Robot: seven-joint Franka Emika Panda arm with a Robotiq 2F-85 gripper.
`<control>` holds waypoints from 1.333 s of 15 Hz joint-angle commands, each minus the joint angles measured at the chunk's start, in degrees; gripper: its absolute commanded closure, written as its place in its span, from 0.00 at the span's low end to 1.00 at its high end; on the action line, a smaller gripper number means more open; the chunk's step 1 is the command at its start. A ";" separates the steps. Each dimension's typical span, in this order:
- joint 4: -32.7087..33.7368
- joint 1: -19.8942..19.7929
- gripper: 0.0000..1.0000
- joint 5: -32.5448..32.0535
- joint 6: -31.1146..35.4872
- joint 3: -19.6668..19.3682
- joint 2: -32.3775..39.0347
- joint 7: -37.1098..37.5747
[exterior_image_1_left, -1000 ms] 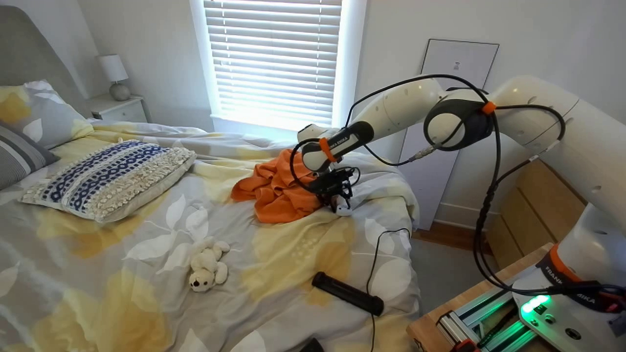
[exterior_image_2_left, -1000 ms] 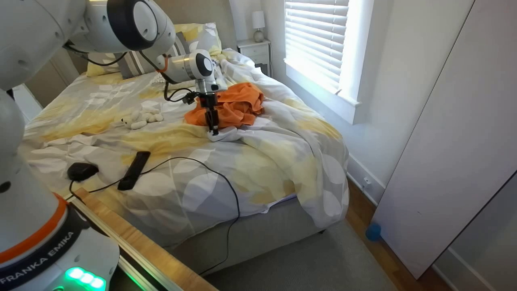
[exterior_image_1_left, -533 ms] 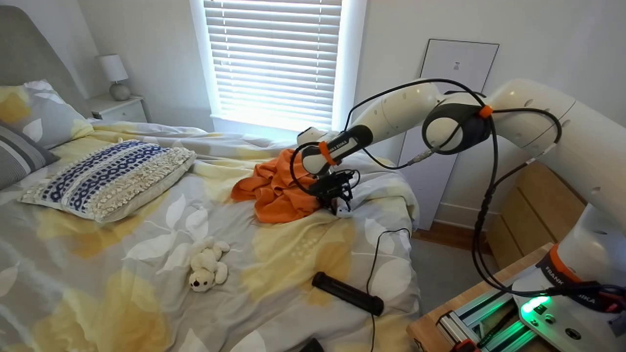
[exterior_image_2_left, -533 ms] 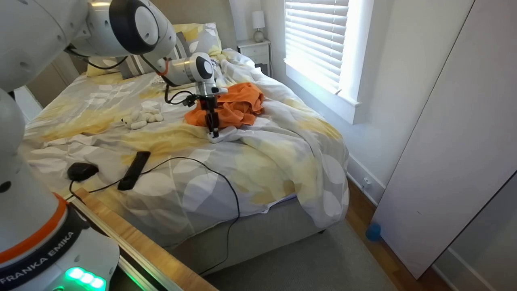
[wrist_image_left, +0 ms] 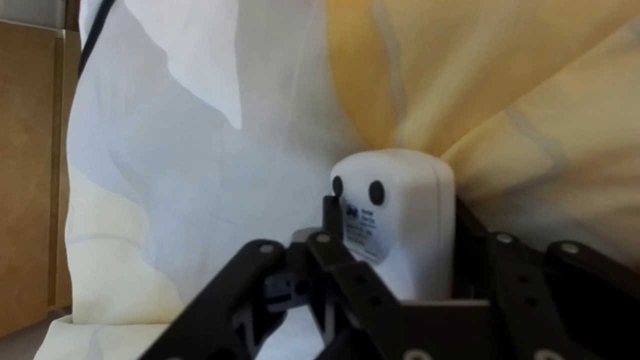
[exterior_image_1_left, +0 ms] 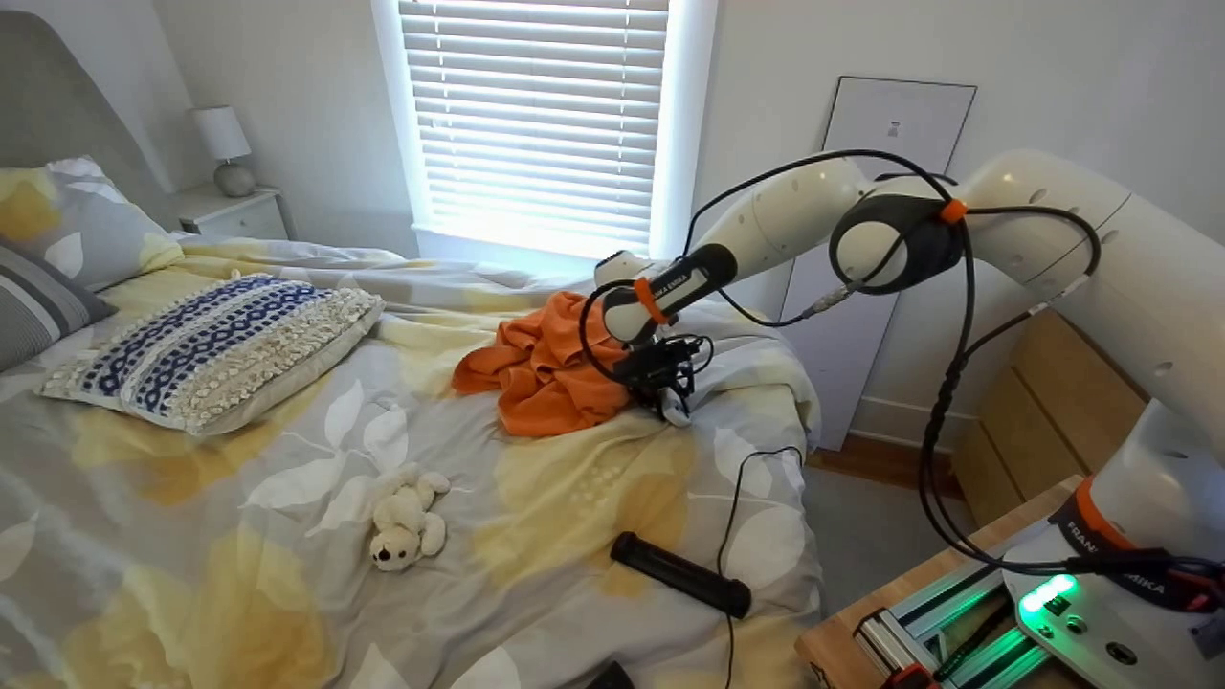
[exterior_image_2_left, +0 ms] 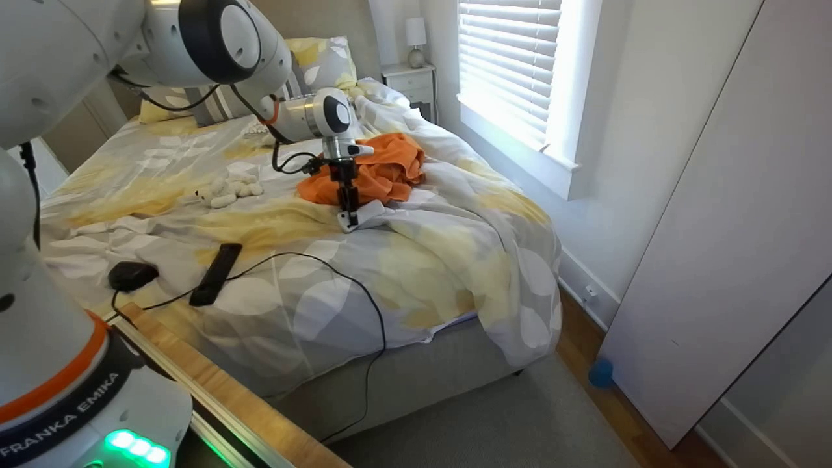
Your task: Turn the light on and off using the white remote
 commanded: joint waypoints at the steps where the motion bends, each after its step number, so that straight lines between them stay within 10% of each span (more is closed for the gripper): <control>1: -9.32 -1.87 0.54 0.79 8.00 0.00 -4.46 1.49; 14: -34.64 -5.94 0.60 8.79 45.89 1.07 -17.14 -3.97; 20: -44.71 -13.85 0.57 17.81 65.92 9.65 -18.77 -18.29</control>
